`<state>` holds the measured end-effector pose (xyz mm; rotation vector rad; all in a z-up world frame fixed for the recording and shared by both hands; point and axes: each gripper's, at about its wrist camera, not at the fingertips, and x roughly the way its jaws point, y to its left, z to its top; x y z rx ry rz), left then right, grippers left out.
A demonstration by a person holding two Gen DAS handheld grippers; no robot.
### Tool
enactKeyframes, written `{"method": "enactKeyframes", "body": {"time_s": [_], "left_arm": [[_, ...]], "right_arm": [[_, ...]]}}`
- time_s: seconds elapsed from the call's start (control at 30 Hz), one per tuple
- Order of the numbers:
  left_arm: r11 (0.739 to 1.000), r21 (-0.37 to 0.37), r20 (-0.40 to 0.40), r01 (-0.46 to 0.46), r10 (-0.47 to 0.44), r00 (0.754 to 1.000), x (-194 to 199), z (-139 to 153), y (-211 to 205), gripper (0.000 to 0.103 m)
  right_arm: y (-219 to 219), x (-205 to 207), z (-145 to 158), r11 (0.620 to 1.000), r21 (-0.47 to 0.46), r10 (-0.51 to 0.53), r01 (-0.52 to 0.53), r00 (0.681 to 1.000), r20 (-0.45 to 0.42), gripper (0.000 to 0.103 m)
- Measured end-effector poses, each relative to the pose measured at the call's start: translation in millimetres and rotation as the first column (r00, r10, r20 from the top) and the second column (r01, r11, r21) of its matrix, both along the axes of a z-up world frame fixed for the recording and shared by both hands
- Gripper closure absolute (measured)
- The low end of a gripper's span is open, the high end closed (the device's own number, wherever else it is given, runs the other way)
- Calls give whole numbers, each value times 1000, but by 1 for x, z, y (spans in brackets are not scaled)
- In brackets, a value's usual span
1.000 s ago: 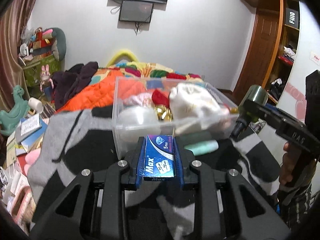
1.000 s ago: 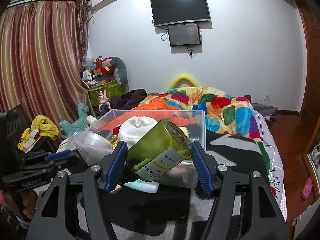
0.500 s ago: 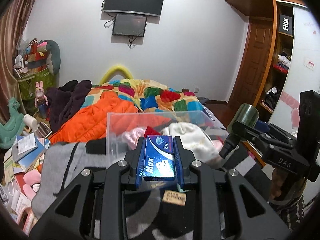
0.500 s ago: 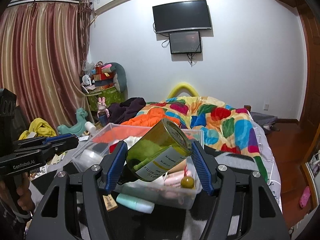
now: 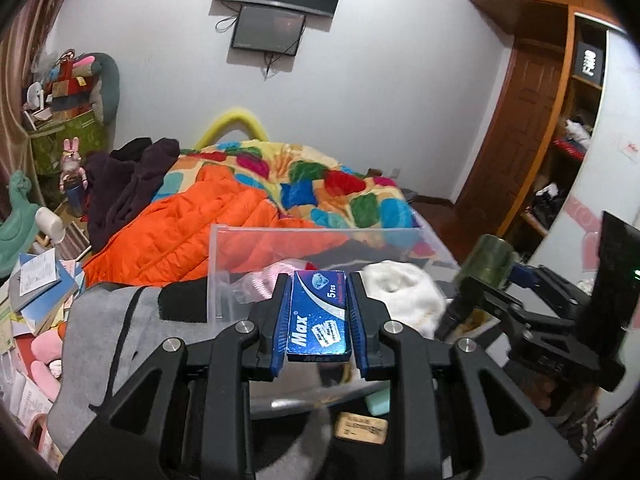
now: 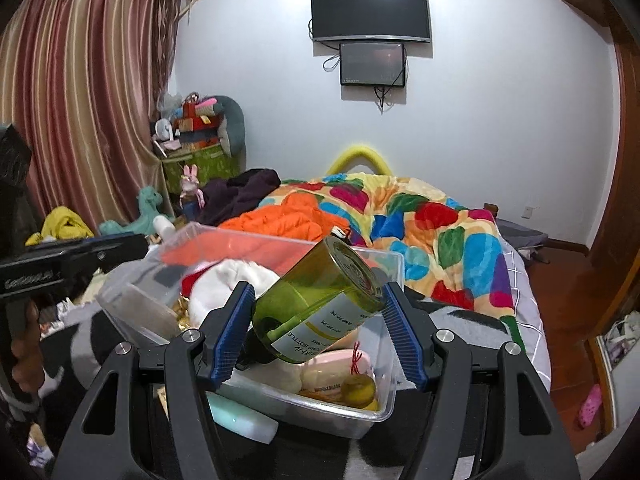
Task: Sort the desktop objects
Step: 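Release the blade pack into the box with the left gripper while the right gripper lowers and releases the bottle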
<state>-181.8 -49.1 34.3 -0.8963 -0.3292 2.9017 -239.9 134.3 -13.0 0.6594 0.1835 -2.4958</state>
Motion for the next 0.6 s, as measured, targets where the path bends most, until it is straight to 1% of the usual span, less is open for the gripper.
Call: {"method": "enactKeyframes", "body": {"time_s": [0.23, 0.4, 0.5, 0.6], "left_arm": [[999, -26, 45, -34, 35, 998, -20, -16, -5, 76], [998, -40, 75, -38, 41, 996, -28, -27, -4, 76], [999, -37, 82, -34, 37, 996, -30, -32, -4, 76], [998, -52, 80, -36, 40, 996, -29, -34, -2, 76]], "right_arm": [[-9, -5, -9, 999, 48, 11, -12, 1000, 9, 41], [-15, -7, -16, 997, 70, 15, -16, 1000, 17, 41], [-18, -7, -20, 996, 86, 15, -17, 1000, 17, 41], [-19, -7, -22, 996, 91, 16, -17, 1000, 19, 41]]}}
